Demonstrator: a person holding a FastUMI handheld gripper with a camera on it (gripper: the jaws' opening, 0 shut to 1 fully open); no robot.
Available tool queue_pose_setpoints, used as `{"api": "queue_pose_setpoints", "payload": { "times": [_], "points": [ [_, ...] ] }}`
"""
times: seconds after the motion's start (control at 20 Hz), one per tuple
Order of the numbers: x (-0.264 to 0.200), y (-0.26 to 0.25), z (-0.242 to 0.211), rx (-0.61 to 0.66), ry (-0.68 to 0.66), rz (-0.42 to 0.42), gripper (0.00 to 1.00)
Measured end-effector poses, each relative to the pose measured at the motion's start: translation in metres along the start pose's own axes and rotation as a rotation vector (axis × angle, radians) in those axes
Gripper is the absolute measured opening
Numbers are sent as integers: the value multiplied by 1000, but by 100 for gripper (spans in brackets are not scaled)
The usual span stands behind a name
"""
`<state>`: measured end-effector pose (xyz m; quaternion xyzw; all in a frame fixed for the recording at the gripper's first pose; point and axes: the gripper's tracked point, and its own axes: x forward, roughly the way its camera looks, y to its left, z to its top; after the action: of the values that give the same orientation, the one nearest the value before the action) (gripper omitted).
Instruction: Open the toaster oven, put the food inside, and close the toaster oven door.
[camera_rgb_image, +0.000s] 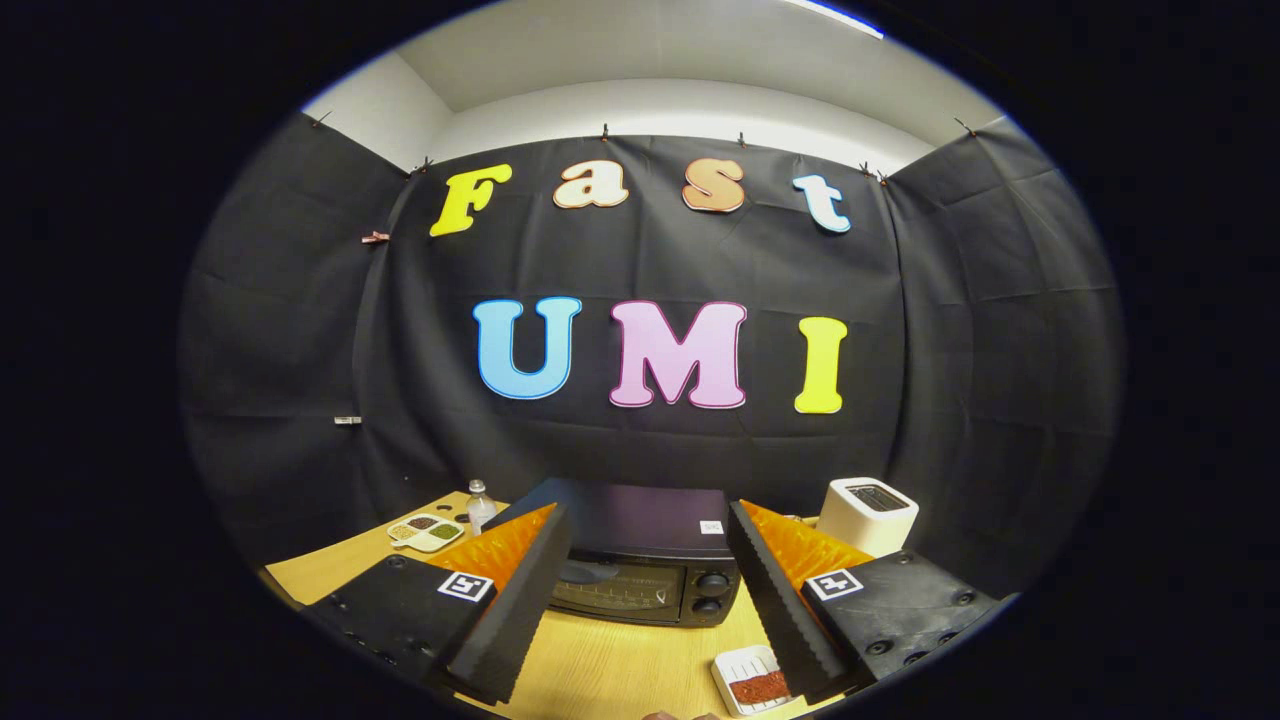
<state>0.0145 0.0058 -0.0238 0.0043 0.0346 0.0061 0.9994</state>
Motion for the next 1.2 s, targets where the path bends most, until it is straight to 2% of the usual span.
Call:
{"api": "queue_pose_setpoints", "payload": {
  "times": [0.3, 0.7, 1.2],
  "points": [
    [27, 18, -17, -1, 43, 24, 97],
    [92, 41, -61, -23, 140, 43, 97],
    [164, 75, -139, -22, 263, 59, 98]
  ]
}}
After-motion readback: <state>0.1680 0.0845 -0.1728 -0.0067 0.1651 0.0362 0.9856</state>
